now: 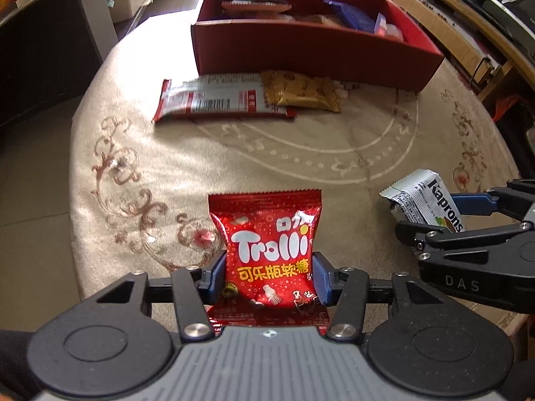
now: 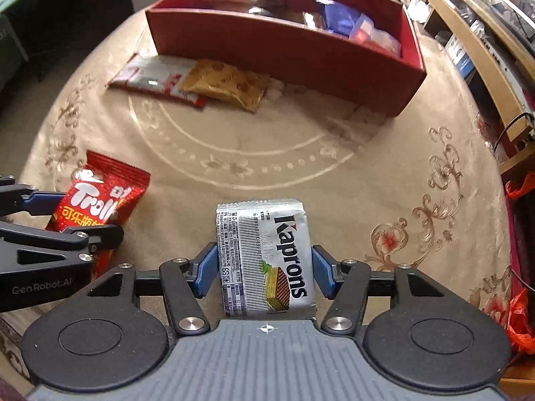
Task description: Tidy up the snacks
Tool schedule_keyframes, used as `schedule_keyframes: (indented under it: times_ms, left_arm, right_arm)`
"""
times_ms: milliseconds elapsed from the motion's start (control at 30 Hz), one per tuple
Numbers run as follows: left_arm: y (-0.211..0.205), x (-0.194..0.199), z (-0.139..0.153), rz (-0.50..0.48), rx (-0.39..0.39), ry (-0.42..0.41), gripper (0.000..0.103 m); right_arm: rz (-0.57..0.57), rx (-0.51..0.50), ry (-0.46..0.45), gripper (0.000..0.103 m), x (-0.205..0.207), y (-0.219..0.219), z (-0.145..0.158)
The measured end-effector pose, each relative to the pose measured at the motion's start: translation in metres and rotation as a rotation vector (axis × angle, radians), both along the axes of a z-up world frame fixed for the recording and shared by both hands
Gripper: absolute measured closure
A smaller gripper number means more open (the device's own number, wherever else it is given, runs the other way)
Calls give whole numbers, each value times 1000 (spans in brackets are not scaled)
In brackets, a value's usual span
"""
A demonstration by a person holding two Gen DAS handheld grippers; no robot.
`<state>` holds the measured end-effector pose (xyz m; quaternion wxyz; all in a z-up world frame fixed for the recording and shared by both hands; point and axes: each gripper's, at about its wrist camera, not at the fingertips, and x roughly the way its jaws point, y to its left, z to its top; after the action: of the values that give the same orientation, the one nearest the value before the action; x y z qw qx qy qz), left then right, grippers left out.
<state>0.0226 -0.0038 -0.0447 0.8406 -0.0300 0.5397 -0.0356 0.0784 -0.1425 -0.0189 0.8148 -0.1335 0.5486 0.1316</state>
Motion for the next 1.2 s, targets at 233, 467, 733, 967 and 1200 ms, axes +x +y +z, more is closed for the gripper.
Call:
schedule_keyframes:
  times_ms: [233,467,733,967,1200]
  left_arm:
    - [-1,2,-3,-5,7,13,55]
    - [-6,8,-12,-5,25,32,44]
    - [-15,3,-8,-31,82,14,55]
    - [-12,3,5,-22,104,-22,57]
    - [-8,31,21,-23,38,-53,57]
  right_arm:
    - [8,-27,-8,37,10,-2,-4]
    - [2,-28,9,37,13,-1,-9]
    - [17,-46,3,37,13,2,-7]
    - [18,-40,-70,37,12,8,13]
    - [-38,-21,-86,37,25,-6,18]
